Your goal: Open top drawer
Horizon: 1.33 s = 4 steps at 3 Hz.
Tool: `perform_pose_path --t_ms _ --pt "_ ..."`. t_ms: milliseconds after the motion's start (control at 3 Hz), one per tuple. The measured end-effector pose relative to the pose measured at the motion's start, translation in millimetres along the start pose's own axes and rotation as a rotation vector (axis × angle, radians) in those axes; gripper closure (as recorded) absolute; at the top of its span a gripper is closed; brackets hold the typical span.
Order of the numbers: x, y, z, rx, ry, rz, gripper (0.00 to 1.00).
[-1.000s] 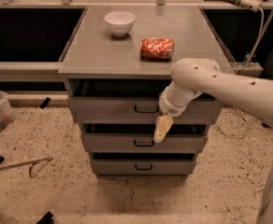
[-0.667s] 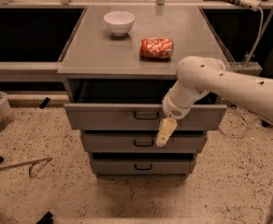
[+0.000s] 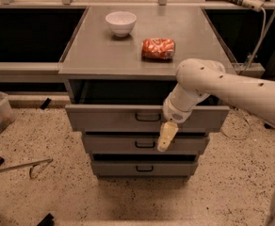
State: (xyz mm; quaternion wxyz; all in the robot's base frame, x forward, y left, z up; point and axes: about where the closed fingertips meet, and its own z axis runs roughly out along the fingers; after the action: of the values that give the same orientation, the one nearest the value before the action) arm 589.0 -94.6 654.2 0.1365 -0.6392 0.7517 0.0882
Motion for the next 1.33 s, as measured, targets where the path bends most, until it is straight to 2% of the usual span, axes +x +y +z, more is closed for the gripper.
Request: perform_pose_path --t_ms 333,667,1000,1333 --pt "-1.4 0.0 -4.2 0.0 0.0 0.0 0.0" --pt "-2.2 14.6 -12.0 -0.023 -0.01 0.018 0.0" --pt "-1.2 58.0 -29.9 -0.08 -0.044 0.021 0.0" --pt "-1.4 59.2 -28.9 -0.083 -0.043 0.021 0.0"
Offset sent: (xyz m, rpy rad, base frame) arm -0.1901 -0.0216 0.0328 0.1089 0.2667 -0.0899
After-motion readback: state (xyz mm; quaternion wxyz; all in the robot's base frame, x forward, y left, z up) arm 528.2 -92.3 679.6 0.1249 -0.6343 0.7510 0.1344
